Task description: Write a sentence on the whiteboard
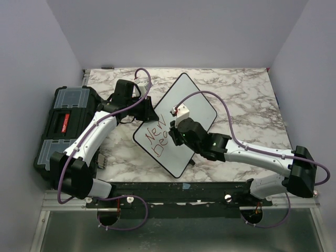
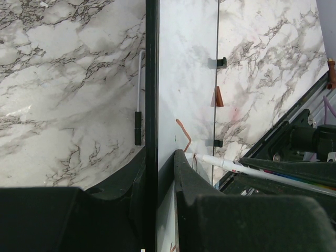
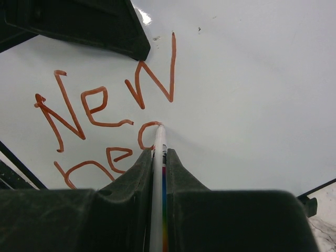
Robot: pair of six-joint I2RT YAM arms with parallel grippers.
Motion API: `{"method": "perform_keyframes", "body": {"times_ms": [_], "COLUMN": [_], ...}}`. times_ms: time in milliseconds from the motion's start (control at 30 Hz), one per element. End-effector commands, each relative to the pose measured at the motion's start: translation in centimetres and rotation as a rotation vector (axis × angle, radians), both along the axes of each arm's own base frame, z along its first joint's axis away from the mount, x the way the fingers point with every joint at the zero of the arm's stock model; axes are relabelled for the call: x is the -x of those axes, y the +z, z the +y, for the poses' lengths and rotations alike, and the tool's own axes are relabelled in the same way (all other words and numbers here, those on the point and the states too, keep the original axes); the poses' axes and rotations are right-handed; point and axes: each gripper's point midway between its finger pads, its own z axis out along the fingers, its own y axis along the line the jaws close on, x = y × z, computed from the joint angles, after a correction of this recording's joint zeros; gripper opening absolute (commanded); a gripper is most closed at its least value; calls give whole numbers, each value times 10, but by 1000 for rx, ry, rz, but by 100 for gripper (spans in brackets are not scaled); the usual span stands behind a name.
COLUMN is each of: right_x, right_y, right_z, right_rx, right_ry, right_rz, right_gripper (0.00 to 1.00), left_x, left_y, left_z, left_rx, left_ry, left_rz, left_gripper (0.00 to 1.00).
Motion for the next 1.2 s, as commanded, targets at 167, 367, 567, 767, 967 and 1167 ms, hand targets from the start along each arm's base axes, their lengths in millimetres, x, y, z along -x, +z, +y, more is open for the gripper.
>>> {"method": "perform_keyframes", "body": {"times_ms": [167,367,567,767,967,1167], "right_x": [-2,6,15,21,27,31], "right_y": [-2,-15,-31,-40,-46,-50], "right_z": [6,-3,-13,-21,-26,-28], "right_rx": [24,28,47,54,57,59], "right_ry": [12,13,24,22,25,37], "right_rz": [3,34,67,87,108,128], "right_gripper": [1,1,1,1,1,1], "left_x": [0,0,0,1,1,1], "left_y": [-31,-30,-29,-29,-28,-29], "left_z": [19,18,18,18,18,19], "left_rx": [-193,-192,-190,-190,-189,-191], "left_ry": [-16,-16,-16,-17,-18,-16], "left_rz": [-39,-44,-48,-47,-50,-48], "left_gripper": [0,0,0,0,0,0]}}
